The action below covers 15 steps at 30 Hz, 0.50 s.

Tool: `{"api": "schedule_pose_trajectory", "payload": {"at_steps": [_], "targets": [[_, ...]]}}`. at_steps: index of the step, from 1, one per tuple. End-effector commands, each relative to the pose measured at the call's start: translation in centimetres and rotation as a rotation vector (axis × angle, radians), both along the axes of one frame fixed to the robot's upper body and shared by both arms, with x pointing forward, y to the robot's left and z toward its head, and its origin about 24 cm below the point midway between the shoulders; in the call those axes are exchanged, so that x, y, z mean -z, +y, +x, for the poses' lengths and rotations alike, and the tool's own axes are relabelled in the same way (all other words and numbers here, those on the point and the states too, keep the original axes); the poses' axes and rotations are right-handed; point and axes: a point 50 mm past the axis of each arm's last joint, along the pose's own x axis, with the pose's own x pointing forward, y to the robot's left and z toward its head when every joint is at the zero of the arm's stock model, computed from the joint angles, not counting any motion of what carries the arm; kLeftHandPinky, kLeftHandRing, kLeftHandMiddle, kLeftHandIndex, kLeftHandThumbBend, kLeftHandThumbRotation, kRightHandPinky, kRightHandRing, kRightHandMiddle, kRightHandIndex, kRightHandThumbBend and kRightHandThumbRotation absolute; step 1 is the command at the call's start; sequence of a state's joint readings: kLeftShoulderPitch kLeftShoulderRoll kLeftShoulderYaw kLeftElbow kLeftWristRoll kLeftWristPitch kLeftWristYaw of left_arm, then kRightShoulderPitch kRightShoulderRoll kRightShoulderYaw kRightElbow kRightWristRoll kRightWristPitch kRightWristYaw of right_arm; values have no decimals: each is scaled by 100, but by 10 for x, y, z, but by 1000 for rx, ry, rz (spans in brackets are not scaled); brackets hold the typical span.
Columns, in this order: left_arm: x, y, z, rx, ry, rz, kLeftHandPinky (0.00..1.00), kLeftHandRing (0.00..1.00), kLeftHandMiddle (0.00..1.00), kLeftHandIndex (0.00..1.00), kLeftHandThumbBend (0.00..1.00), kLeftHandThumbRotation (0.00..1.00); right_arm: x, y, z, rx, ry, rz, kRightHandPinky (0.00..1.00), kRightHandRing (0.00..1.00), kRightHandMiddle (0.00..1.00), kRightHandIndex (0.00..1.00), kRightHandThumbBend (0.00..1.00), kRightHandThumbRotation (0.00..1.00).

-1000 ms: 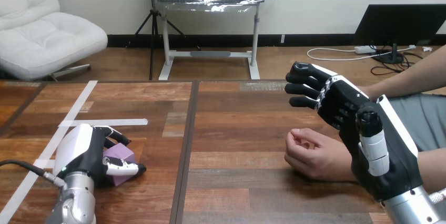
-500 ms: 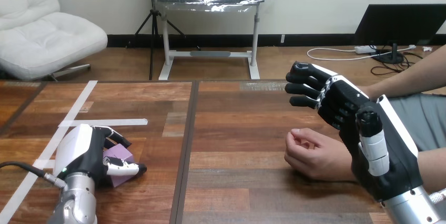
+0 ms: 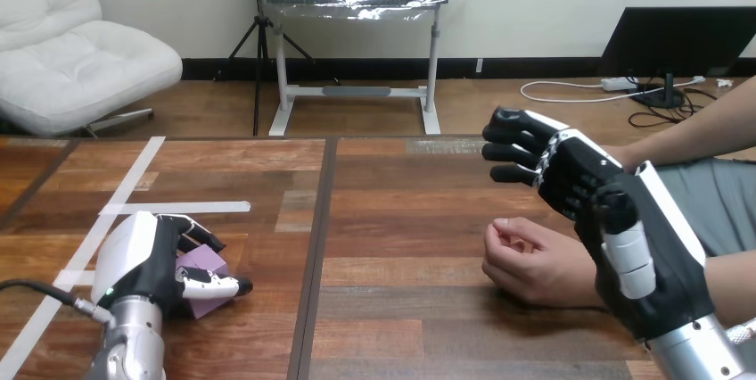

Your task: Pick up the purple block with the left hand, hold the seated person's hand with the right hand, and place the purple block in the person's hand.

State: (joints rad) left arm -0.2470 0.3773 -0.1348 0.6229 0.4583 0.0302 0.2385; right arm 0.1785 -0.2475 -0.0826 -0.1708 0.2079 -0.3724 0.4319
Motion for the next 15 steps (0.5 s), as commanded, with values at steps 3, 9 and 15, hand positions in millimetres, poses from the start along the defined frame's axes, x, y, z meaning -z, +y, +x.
{"api": "schedule_pose_trajectory", "payload": {"at_steps": [3,9,15], "targets": [[-29,-10,11,28,-150,-28,44,46,50,48,78,0,-17,-3,13,38,-90,-70,77,81,83,82,93,96],[-37,-14,7,50,-201,-40,44,46,50,47,79,0,-16,-5,15,54,-90,-96,75,81,82,82,96,94],[-45,-18,3,63,-248,-65,43,46,50,47,79,0,-16,-6,18,60,-89,-110,75,81,82,82,96,92]]}}
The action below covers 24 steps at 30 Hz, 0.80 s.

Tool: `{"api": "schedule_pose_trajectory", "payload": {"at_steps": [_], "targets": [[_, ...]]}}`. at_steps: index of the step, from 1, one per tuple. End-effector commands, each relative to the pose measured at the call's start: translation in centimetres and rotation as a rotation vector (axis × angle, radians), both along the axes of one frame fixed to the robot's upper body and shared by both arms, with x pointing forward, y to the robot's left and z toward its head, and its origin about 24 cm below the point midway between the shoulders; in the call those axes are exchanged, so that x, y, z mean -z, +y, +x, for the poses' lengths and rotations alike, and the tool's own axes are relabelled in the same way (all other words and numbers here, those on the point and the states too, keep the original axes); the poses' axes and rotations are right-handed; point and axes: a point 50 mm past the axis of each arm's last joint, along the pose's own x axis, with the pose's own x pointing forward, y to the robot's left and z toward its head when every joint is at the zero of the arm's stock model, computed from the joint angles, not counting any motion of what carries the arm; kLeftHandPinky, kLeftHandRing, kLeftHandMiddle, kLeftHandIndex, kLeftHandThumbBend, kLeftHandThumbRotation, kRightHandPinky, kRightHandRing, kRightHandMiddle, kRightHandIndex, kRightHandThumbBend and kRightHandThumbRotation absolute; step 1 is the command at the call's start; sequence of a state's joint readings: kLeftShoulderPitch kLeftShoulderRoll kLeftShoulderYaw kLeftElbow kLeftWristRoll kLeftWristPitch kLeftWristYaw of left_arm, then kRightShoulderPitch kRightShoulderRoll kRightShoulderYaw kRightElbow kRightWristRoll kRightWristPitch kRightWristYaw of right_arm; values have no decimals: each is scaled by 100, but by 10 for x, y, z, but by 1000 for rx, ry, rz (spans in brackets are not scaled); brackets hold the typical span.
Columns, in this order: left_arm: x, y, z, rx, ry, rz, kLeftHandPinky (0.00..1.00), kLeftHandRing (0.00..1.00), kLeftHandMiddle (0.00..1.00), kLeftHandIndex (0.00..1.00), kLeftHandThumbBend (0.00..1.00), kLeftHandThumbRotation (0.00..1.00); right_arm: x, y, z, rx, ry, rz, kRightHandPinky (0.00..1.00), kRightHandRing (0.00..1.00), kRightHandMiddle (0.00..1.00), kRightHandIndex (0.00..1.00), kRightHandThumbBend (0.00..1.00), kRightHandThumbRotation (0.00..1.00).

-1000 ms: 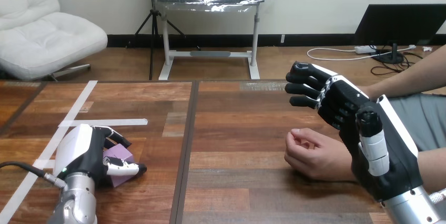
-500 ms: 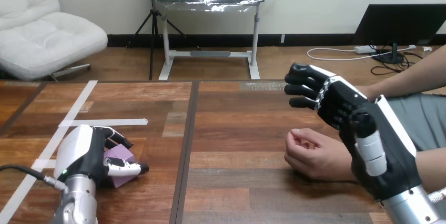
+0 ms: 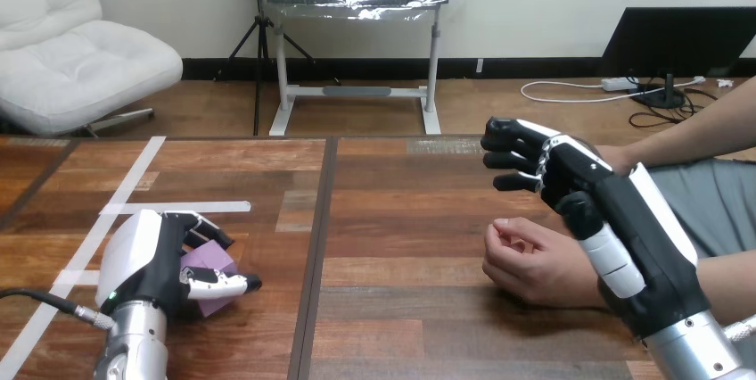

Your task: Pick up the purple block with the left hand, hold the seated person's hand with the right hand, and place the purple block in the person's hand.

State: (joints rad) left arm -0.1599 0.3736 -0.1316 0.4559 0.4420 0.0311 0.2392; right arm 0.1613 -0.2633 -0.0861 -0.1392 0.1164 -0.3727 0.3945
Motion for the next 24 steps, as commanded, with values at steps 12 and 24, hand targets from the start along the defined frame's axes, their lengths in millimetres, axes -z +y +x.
{"api": "schedule_pose_trajectory", "payload": {"at_steps": [12,24], "targets": [[-51,-18,5,51,-262,-62,40,44,48,45,80,0,-19,-8,20,36,-113,-63,72,79,82,82,88,89],[-67,-26,-2,87,-340,-87,40,43,47,44,81,0,-17,-16,27,58,-125,-146,74,81,83,82,83,85]]}}
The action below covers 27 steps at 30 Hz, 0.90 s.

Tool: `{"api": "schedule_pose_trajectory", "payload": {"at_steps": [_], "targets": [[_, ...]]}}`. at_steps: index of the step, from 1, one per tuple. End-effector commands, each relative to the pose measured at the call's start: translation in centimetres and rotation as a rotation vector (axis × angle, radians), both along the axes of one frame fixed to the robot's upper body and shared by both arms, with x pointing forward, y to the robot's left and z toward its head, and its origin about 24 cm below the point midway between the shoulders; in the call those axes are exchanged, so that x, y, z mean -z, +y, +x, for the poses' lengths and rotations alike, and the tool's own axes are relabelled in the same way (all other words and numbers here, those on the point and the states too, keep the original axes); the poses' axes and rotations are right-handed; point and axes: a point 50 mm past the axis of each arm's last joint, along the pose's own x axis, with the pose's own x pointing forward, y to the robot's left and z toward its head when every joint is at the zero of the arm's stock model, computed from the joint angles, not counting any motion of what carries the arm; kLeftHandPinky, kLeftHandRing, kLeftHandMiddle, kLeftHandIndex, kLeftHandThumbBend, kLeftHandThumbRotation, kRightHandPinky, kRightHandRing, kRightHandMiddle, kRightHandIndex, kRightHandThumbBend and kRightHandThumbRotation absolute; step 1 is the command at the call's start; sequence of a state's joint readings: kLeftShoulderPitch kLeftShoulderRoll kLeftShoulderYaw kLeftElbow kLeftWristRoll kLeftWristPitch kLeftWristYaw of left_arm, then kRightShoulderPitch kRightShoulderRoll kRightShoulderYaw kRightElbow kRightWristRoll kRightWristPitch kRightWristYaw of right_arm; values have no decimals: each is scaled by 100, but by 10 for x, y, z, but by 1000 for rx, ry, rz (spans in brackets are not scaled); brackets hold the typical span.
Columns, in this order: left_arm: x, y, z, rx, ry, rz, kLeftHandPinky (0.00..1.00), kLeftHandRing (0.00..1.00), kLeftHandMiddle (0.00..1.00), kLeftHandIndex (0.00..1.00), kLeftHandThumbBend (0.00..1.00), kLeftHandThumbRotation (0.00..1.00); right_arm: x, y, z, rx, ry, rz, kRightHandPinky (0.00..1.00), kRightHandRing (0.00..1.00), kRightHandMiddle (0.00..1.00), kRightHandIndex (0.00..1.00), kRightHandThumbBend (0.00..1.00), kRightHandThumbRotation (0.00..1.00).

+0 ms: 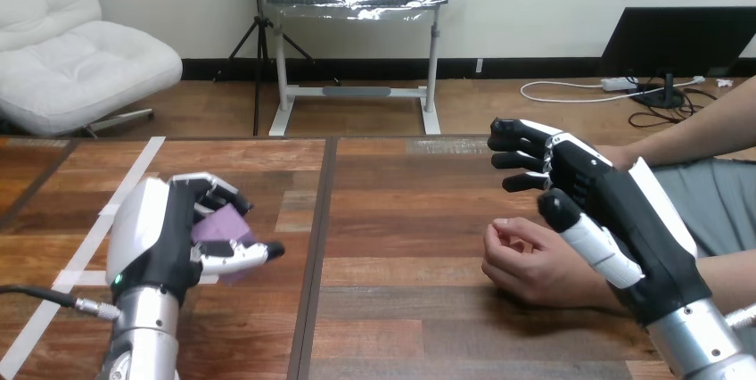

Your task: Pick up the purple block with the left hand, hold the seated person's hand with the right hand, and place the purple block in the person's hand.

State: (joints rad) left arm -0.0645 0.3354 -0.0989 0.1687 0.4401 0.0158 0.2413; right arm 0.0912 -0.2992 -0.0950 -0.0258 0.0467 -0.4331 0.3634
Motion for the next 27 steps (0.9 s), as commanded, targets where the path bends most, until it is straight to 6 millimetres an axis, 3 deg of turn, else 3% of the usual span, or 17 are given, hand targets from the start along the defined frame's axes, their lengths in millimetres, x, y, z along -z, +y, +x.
{"api": "schedule_pose_trajectory", "payload": {"at_steps": [1,9,27], "targets": [[-32,-5,5,26,-149,-15,40,42,46,44,81,0,-20,-9,15,25,-104,-67,74,81,83,82,83,85],[-42,-9,1,42,-185,-31,38,41,45,43,81,0,-20,-17,21,34,-107,-173,75,82,84,84,84,83],[-57,-15,-8,59,-233,-60,35,38,44,43,80,0,-24,-39,34,59,-76,-429,75,85,88,89,86,69]]}}
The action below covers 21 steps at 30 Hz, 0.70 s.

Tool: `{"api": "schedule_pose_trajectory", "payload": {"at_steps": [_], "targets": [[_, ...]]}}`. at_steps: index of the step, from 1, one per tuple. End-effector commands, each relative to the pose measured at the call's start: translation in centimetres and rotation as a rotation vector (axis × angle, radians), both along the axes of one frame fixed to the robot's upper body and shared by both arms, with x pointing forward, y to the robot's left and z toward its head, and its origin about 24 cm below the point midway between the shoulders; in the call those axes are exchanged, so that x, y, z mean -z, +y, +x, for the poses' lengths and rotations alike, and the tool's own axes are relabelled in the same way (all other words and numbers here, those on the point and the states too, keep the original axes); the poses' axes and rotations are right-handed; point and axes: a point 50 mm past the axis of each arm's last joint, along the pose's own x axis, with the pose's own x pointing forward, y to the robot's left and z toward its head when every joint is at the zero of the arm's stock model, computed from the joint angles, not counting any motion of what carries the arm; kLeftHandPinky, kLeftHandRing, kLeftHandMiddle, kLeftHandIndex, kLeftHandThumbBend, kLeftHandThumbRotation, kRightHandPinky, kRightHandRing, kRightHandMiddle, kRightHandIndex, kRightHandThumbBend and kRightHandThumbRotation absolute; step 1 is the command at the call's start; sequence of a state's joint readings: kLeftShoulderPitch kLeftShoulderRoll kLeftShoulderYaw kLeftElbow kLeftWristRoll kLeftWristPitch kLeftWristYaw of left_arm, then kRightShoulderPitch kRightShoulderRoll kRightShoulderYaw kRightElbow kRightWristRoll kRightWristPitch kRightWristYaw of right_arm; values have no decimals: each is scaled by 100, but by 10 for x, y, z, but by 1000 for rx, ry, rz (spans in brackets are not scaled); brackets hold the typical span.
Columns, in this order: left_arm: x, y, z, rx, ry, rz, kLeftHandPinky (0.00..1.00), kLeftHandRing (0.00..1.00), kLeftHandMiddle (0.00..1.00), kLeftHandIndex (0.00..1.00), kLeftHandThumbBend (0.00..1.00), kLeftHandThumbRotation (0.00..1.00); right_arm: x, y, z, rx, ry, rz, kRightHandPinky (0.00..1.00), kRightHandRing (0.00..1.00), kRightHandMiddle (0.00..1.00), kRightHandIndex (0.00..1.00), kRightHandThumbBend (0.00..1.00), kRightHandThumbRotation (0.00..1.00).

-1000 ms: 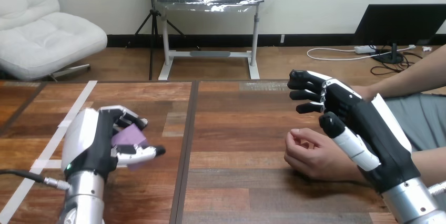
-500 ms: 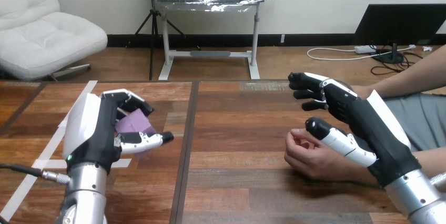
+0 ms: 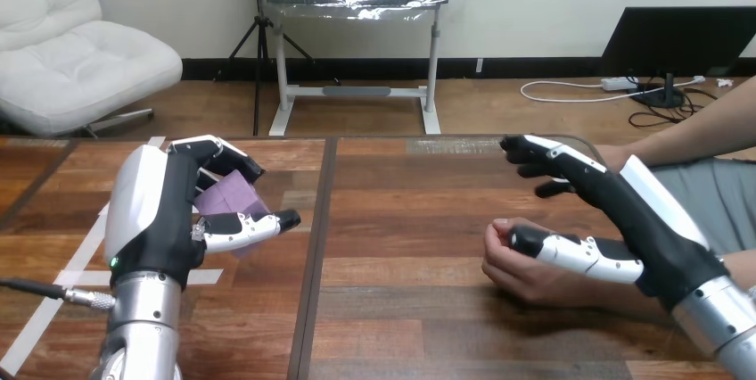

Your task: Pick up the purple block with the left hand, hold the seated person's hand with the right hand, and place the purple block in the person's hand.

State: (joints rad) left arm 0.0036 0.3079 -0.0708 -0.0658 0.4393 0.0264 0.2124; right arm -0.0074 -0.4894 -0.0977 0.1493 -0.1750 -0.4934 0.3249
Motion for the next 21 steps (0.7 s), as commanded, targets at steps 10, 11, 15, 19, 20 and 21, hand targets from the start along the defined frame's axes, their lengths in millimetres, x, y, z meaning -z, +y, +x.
{"api": "schedule_pose_trajectory", "payload": {"at_steps": [10,11,15,19,20,21], "targets": [[-27,-3,0,16,-109,-19,35,37,43,42,80,0,-29,-23,22,31,-69,-161,77,89,92,91,87,61],[-28,-3,0,16,-110,-19,35,37,43,42,80,0,-30,-24,22,32,-68,-169,77,89,92,92,88,61],[-29,-3,-1,17,-115,-26,34,37,43,42,80,0,-31,-30,25,40,-62,-210,77,90,93,92,89,60],[-30,-3,-2,16,-114,-31,35,38,43,42,80,0,-30,-36,28,48,-55,-242,80,90,92,92,89,57],[-30,-3,-2,16,-114,-31,35,38,43,42,80,0,-30,-36,28,48,-55,-245,81,90,92,92,89,57],[-30,-3,-3,17,-116,-31,35,38,43,42,80,0,-29,-37,29,50,-53,-257,82,90,92,92,89,57]]}}
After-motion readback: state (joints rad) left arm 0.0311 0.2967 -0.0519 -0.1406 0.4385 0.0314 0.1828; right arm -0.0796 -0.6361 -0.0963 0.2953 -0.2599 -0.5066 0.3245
